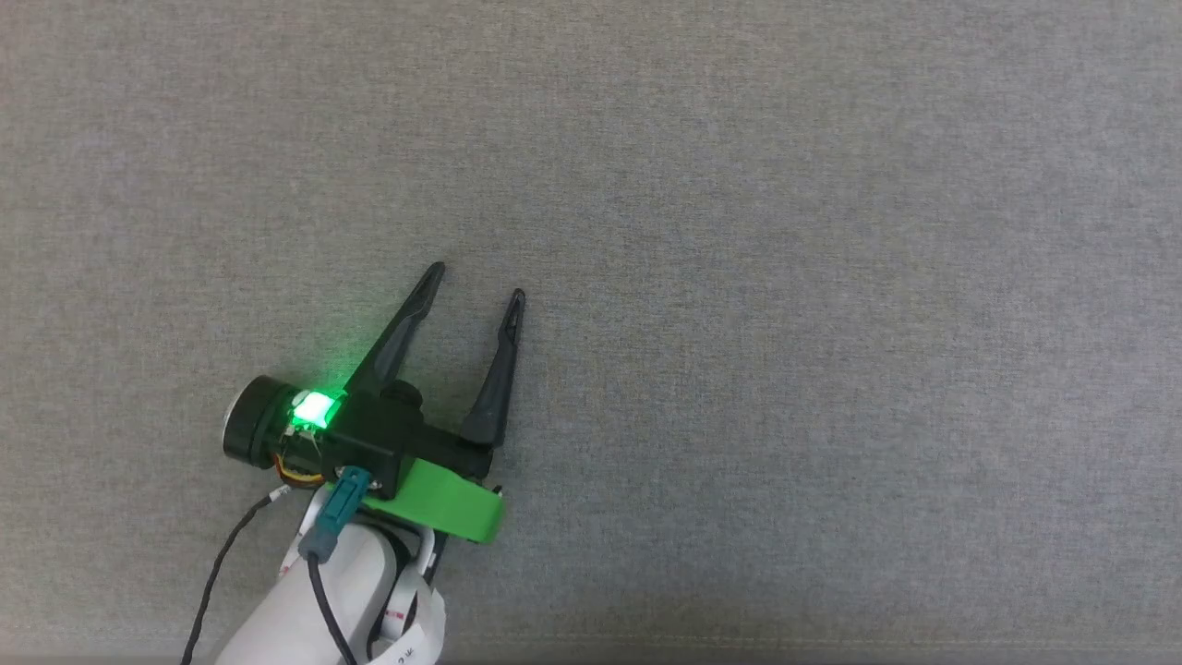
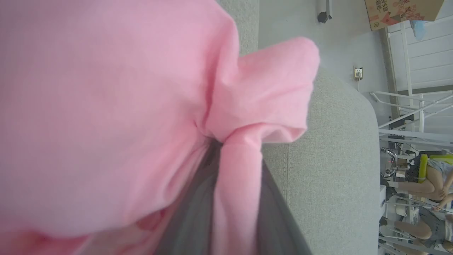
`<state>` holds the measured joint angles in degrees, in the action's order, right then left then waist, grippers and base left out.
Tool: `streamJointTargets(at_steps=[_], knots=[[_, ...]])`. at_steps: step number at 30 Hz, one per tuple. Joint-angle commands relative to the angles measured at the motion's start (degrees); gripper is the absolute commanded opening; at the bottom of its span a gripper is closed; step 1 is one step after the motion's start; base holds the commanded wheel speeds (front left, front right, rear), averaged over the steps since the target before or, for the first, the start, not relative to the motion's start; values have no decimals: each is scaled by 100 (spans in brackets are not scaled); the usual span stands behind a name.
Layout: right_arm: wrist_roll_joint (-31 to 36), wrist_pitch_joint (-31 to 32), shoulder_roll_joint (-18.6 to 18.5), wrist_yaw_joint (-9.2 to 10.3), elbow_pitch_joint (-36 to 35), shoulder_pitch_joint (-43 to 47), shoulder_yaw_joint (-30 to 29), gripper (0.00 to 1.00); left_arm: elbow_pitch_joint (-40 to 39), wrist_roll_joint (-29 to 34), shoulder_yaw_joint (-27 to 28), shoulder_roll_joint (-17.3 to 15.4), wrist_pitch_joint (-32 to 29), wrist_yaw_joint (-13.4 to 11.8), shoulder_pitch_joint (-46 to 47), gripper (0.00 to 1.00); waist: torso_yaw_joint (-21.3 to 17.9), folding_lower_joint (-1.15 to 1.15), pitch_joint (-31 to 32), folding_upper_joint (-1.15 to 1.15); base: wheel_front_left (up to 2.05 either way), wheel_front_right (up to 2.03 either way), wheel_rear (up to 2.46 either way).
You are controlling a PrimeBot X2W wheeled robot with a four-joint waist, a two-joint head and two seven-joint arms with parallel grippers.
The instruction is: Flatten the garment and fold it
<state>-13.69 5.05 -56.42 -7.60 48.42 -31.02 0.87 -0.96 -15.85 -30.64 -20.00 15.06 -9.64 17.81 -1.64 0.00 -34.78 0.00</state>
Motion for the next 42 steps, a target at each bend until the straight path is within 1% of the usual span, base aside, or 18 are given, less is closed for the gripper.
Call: streamJointTargets(at_steps=[1,6,10,16,20,23,25,29,31,35,38,42], knots=[[103,-75,33,11,81,-149,-74,100,77,21,14,-59,-6,-17,46,100,6,0,38,0,0,0,0],[374,-197,116,11,225,-327,-132,100,204,-13,9,-12,-6,-35,6,100,-28,0,352,0,0,0,0],[462,-327,219,11,60,-549,-45,100,317,-50,43,34,-6,-56,-63,100,-88,0,787,0,0,0,0],[179,-668,535,11,-589,-912,357,100,474,-133,190,61,-6,-109,-200,100,-185,0,1556,0,0,0,0],[-243,-994,780,11,-1210,-990,636,100,547,-232,352,56,-8,-199,-278,100,-153,0,2060,0,0,0,0],[-519,-1228,984,11,-1666,-884,699,100,544,-328,477,26,-29,-280,-336,100,-110,0,2308,0,0,0,0],[-679,-1377,1141,11,-1936,-716,636,100,527,-363,529,-18,-75,-323,-378,100,-72,0,2443,0,0,0,0],[-826,-1602,1589,11,-2418,-209,349,100,507,-451,674,-77,-196,-498,-518,100,7,0,2655,0,0,0,0],[-837,-1676,1897,11,-2648,114,154,100,498,-411,715,-142,-236,-608,-603,100,34,0,2745,0,0,0,0],[-588,-1777,2527,11,-3075,930,-235,100,470,-399,683,-231,-346,-665,-802,100,92,0,2875,0,0,0,0],[-325,-1791,3131,11,-3390,1552,-653,100,449,-347,620,-283,-363,-686,-913,100,126,0,2945,0,0,0,0],[116,-1796,3796,11,-3862,2272,-872,100,472,-312,565,-304,-332,-721,-1052,100,145,0,3039,0,0,0,0]])
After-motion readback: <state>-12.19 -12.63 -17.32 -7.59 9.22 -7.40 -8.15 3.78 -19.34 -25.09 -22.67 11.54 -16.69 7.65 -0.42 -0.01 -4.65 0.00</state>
